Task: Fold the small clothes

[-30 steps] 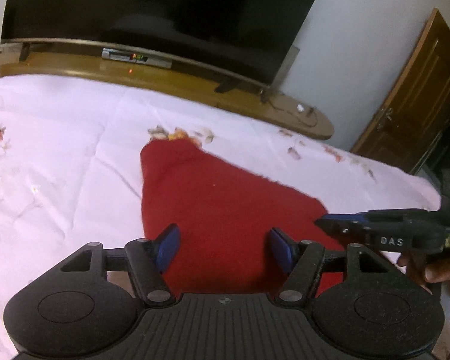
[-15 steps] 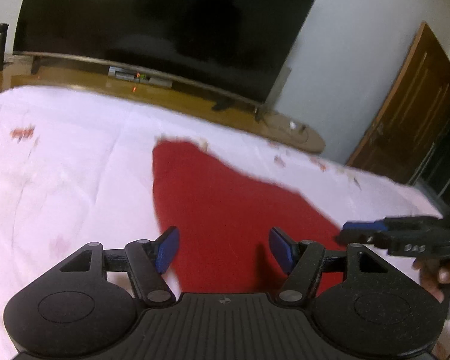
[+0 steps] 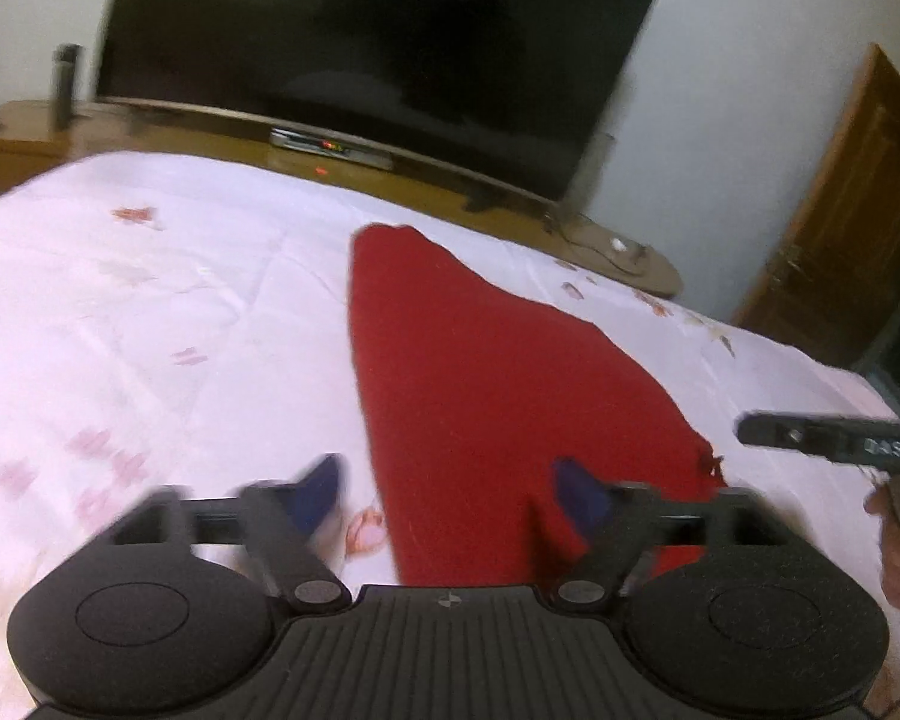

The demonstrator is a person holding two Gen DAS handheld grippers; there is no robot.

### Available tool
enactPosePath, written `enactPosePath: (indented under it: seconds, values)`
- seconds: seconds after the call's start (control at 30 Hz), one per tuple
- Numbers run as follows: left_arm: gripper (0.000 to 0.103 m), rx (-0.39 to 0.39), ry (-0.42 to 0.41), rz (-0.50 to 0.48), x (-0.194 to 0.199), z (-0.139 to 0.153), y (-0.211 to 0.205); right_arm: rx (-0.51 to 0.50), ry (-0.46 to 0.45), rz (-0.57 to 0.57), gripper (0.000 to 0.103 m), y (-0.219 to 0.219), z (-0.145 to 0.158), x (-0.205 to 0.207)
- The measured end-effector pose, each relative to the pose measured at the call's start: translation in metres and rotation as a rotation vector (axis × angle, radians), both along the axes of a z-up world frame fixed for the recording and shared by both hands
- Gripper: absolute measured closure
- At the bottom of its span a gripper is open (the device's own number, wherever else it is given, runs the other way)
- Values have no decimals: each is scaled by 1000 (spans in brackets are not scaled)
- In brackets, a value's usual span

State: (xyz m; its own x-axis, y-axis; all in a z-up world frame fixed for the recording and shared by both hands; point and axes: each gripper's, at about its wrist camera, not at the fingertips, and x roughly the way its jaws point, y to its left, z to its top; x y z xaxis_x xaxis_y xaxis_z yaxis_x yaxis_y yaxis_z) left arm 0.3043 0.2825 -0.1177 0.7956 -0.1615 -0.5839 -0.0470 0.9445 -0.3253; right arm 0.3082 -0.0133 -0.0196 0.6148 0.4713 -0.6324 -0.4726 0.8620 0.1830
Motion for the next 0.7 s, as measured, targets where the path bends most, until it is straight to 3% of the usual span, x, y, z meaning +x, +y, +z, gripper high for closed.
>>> enactPosePath:
  seconds: [0.03, 0.1, 0.3, 0.4, 0.53, 0.7]
  values:
    - [1, 2, -6, 37, -11, 6, -3, 15, 8, -16, 41, -4, 3, -7]
    - [0, 2, -29, 44, -34, 19, -17, 44, 17, -45, 23, -14, 8, -24]
    - [0, 78, -15, 47, -83, 39, -52, 42, 14, -93, 6, -34, 21, -80]
    - [0, 131, -44, 24, -115, 57, -69, 24, 2, -106, 5, -41, 30, -110]
    - [0, 135, -87, 29, -161, 85, -95, 15, -58, -115, 2, -50, 53, -162]
    - [0, 192, -138, 36, -222, 113, -122, -48, -136, -125, 2, -56, 77, -224]
